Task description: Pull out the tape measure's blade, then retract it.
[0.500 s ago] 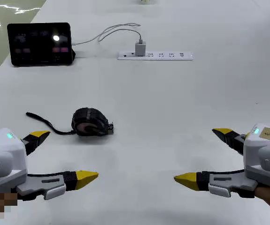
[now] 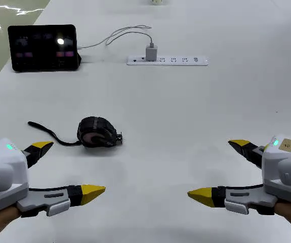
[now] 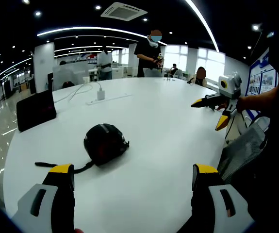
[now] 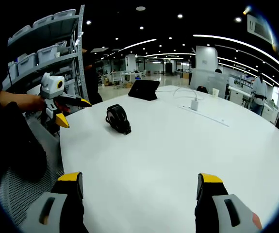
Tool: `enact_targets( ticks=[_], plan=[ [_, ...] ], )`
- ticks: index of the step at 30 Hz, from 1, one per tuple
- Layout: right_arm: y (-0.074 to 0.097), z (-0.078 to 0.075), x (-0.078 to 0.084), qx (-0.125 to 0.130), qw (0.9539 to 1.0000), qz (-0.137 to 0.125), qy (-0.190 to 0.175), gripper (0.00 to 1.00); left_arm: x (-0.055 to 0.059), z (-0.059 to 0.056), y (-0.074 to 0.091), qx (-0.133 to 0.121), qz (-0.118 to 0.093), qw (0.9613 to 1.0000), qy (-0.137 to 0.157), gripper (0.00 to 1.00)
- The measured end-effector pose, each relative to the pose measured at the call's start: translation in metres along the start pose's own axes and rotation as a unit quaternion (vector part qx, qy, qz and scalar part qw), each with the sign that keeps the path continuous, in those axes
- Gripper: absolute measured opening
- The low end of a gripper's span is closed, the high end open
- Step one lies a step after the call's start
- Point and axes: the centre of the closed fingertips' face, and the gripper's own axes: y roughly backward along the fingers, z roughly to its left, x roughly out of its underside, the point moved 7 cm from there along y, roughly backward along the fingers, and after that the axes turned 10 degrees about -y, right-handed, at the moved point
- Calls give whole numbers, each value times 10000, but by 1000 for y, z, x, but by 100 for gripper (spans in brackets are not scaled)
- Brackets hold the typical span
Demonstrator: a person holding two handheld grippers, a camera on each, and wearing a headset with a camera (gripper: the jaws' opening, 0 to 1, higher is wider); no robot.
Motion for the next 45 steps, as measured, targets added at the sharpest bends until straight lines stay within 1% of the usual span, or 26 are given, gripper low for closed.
enact_targets(
  ticks=[8, 24, 41, 45],
  plan=[
    [-1, 0, -1, -15, 10000, -19, 63, 99, -1, 1, 0, 1, 13, 10000, -15, 99],
    [-2, -2, 1, -78, 9999, 82, 100, 99, 1, 3, -3, 72, 83, 9999, -63, 99],
    [-7, -10, -3, -190, 9994, 219, 211, 98, 1, 12, -5, 105, 160, 9997, -128, 99],
    [-8, -13, -6, -220, 9991, 244, 278, 97, -1, 16, -6, 111, 162, 9997, -148, 99]
  ],
)
